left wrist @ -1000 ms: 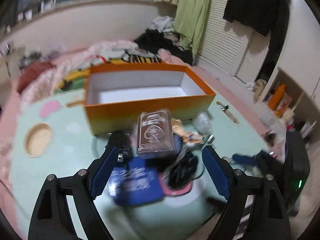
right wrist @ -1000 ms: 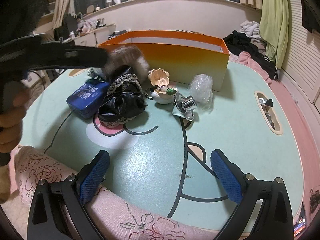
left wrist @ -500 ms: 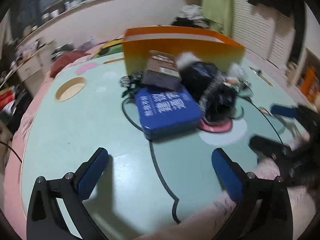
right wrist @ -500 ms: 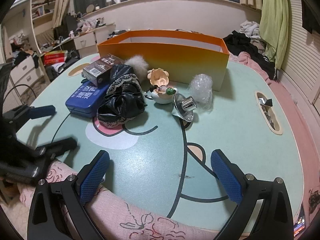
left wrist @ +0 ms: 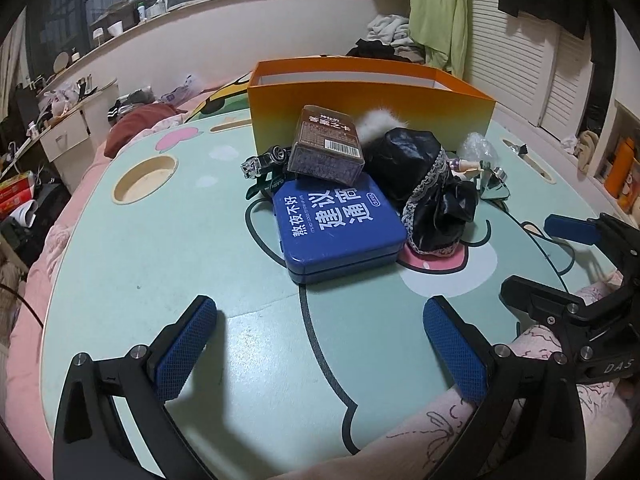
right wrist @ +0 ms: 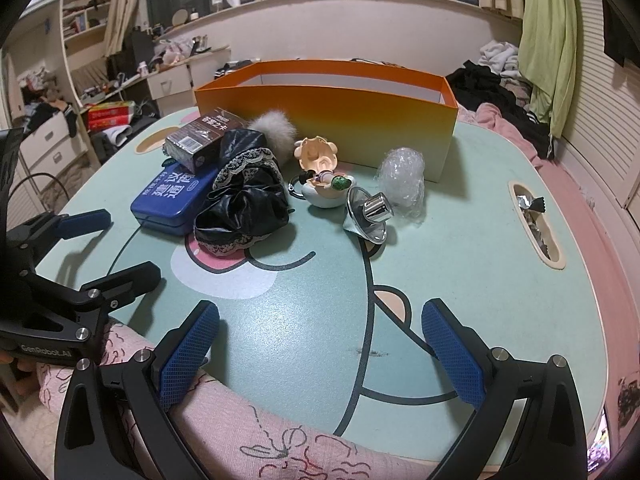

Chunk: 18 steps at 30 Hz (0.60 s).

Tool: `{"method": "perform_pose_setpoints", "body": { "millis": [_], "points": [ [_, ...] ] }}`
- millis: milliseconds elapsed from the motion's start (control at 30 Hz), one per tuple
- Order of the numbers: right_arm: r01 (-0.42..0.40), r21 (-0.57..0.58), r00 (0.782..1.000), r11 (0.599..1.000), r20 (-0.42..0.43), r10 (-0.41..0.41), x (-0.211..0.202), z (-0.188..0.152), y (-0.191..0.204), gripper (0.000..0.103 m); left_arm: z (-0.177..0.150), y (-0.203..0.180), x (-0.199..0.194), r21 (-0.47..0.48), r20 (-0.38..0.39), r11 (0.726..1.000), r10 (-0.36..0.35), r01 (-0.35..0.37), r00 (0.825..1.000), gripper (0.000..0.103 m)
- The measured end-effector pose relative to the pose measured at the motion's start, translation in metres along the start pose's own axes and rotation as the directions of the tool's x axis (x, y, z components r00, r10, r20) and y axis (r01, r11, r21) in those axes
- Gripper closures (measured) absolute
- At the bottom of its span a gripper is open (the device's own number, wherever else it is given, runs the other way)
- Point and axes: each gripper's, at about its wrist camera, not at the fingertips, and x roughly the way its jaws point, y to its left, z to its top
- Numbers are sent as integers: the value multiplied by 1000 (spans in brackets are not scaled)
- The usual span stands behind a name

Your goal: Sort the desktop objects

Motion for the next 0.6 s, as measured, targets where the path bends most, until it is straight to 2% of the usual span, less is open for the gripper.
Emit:
{"method": "perform_pose_setpoints", "body": {
  "millis": [333,600],
  "points": [
    [0,-1,1000,1000,0,0,-1,-1,0,1,-2,-4,18,1,4,1000,0,0,1000,0],
    [-1,-1,1000,1000,0,1,-1,-1,0,1,-2,-6,17,1,5,1000,0,0,1000,0]
  ]
}}
